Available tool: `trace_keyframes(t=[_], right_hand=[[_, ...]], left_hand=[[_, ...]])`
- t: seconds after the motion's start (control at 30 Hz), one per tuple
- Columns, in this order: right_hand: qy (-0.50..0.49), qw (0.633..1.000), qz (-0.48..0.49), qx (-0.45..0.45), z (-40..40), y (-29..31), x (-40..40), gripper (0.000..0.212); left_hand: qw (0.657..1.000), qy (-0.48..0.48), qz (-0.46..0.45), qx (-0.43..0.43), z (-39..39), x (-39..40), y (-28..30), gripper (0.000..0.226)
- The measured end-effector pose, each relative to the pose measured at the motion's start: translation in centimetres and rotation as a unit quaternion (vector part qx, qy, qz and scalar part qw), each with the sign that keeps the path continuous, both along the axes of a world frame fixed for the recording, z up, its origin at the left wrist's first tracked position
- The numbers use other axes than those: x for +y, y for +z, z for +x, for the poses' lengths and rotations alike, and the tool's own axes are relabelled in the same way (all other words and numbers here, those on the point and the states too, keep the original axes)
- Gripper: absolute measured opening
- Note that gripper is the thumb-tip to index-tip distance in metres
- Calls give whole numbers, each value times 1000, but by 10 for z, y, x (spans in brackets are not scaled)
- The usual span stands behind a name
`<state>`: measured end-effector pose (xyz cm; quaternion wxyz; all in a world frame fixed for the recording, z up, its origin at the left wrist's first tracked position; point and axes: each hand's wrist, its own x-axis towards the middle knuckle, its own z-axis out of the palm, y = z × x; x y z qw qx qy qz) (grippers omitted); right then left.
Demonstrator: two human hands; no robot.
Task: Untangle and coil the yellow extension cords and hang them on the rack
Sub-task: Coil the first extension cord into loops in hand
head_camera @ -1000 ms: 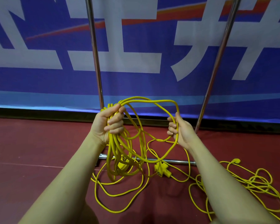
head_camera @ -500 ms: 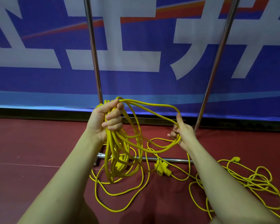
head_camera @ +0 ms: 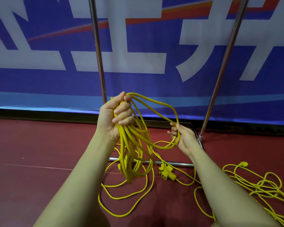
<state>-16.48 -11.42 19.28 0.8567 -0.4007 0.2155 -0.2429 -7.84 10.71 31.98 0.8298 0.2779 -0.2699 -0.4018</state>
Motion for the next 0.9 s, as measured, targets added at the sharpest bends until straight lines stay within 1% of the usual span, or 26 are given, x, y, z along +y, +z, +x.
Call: trace_keyframes(t=[0.03, 0.07, 0.1, 0.13, 0.23, 0.3, 0.4, 0.47, 0.57, 0.63, 0.7, 0.8, 0.87, 0.9], right_hand=[[-1, 1000, -4, -2, -1, 0, -2, 23], [-1, 1000, -7, -1, -3, 1, -3, 23], [2, 1000, -19, 9, -5, 1, -5, 22], [8, 999, -31, 20, -7, 1, -6, 22], [50, 988, -115, 94, -12, -2, -4, 24], [71, 976, -165, 125, -13, -3, -2, 26], [17, 974, -181, 135, -14, -2, -6, 28], [-17, 967, -197, 162, -15, -2, -10, 34], [-52, 925, -299, 228, -18, -5, -15, 41], [-72, 909, -335, 237, -19, -7, -16, 41], [-83, 913, -328, 227, -18, -8, -17, 38], [-75, 935, -290, 190, -15, -9, -18, 30], [-56, 959, -234, 146, -12, -13, -17, 24], [-48, 974, -186, 119, -11, -14, -16, 22]], left_hand=[[1000, -7, 11, 27, 0, 2, 1, 33], [999, -22, 8, 34, 2, 2, 1, 34], [997, -60, -8, 38, 0, 0, 2, 34], [997, -69, -10, 33, -1, 0, 1, 35], [993, -102, -24, 51, -4, -2, -1, 35], [992, -108, -25, 54, -6, -3, -1, 35], [990, -127, -43, 53, -6, -4, -1, 36], [988, -138, -51, 54, -4, -4, -5, 37], [983, -165, -48, 68, -2, -4, -9, 37], [980, -177, -51, 72, -3, -5, -9, 37], [981, -176, -54, 68, -3, -5, -9, 36], [980, -172, -66, 71, -1, -4, -6, 35], [978, -176, -77, 77, 3, -3, -6, 34], [978, -174, -78, 78, 4, -3, -6, 35]])
